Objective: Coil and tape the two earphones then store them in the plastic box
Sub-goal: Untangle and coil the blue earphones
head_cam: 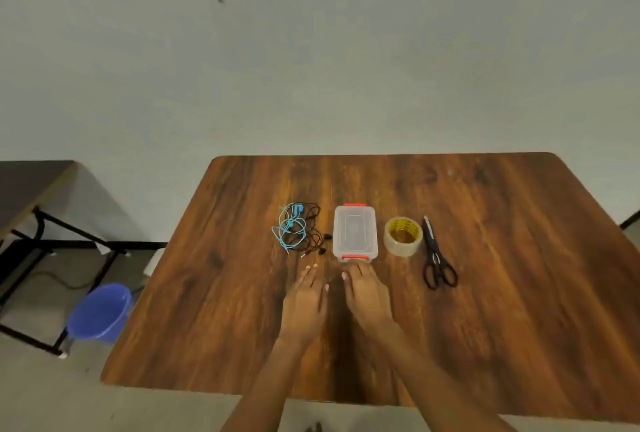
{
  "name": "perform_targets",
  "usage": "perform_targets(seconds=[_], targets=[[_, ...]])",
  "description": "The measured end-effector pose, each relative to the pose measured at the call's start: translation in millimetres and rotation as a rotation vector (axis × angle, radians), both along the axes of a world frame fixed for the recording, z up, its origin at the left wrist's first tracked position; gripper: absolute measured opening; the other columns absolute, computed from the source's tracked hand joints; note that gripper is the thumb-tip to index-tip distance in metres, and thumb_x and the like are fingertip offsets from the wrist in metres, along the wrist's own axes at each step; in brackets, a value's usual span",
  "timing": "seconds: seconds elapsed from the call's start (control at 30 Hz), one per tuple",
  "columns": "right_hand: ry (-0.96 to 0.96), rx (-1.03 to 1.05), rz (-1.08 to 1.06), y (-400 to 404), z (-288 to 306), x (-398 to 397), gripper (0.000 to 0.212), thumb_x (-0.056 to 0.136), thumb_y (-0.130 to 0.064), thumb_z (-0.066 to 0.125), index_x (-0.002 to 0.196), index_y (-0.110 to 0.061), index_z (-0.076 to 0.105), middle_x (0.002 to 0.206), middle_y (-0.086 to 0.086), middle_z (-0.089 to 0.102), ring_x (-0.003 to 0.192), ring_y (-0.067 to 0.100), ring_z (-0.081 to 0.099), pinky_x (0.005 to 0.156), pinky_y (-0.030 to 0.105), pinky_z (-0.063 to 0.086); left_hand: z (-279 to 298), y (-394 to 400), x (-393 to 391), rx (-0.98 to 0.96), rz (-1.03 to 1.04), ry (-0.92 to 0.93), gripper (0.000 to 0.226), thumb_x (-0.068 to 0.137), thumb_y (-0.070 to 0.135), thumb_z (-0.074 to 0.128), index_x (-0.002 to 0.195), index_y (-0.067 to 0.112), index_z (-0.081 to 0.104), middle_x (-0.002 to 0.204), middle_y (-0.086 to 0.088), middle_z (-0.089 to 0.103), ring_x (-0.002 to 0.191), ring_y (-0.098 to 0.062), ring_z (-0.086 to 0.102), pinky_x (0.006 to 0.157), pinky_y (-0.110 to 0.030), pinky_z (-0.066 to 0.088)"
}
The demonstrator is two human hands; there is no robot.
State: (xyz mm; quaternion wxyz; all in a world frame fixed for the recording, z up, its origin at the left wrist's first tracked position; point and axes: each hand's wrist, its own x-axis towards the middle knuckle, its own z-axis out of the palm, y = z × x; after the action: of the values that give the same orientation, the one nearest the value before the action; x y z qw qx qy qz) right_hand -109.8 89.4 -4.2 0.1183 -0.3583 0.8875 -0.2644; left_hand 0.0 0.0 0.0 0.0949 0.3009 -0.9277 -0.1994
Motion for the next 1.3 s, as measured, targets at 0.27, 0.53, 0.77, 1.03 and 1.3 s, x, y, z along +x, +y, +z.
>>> perform_targets(seconds=[0.27, 0.53, 0.77, 1.03, 1.3], targets=[[0.089, 0.014, 0.069, -86.6, -13.8, -3.4, 0.034, 0.101, -0.027, 0.038, 0.131, -0.016, 0.05, 0.136, 0.002, 0.054, 0.123, 0.016, 0.051, 0.102, 0.024, 0.043, -11.1, -83.2, 9.1, 0.023, 0.028, -0.034, 0.038, 0.099, 0.028, 0.038, 0.134, 0.017, 0.05, 0.139, 0.001, 0.052, 0.131, -0.012, 0.043, 0.101, -0.023, 0.038], [0.088, 0.111, -0.012, -167.2, -27.9, -7.1, 0.037, 0.1, -0.024, 0.039, 0.136, -0.018, 0.044, 0.144, 0.002, 0.044, 0.13, 0.016, 0.046, 0.103, 0.024, 0.043, -23.6, -161.9, 3.0, 0.058, -0.056, -0.033, 0.033, 0.097, 0.027, 0.041, 0.124, 0.018, 0.058, 0.132, 0.003, 0.056, 0.121, -0.013, 0.05, 0.092, -0.023, 0.042], [0.06, 0.195, -0.132, -200.7, -34.4, -10.4, 0.036, 0.096, -0.021, 0.051, 0.131, -0.018, 0.052, 0.145, 0.004, 0.041, 0.126, 0.019, 0.049, 0.103, 0.027, 0.044, -37.4, -189.3, 0.5, 0.129, -0.086, -0.029, 0.029, 0.097, 0.029, 0.041, 0.118, 0.022, 0.059, 0.13, 0.008, 0.055, 0.117, -0.009, 0.051, 0.089, -0.022, 0.043], [-0.179, -0.015, -0.231, -204.7, -22.7, -26.6, 0.017, 0.086, -0.006, 0.063, 0.101, -0.014, 0.069, 0.104, 0.001, 0.07, 0.095, 0.012, 0.066, 0.084, 0.027, 0.056, -28.6, -203.3, -8.6, 0.155, -0.08, 0.035, 0.03, 0.092, 0.044, 0.051, 0.114, 0.026, 0.061, 0.118, 0.012, 0.059, 0.11, -0.007, 0.054, 0.08, -0.019, 0.042], [-0.521, -0.407, -0.131, -204.0, 51.3, -41.5, 0.022, 0.075, 0.006, 0.071, 0.077, -0.015, 0.067, 0.084, 0.003, 0.072, 0.083, 0.014, 0.069, 0.069, 0.015, 0.053, 6.2, -216.4, -15.5, 0.256, 0.074, 0.327, 0.036, 0.083, 0.041, 0.067, 0.111, 0.023, 0.054, 0.11, 0.008, 0.057, 0.096, -0.007, 0.057, 0.071, -0.017, 0.043]])
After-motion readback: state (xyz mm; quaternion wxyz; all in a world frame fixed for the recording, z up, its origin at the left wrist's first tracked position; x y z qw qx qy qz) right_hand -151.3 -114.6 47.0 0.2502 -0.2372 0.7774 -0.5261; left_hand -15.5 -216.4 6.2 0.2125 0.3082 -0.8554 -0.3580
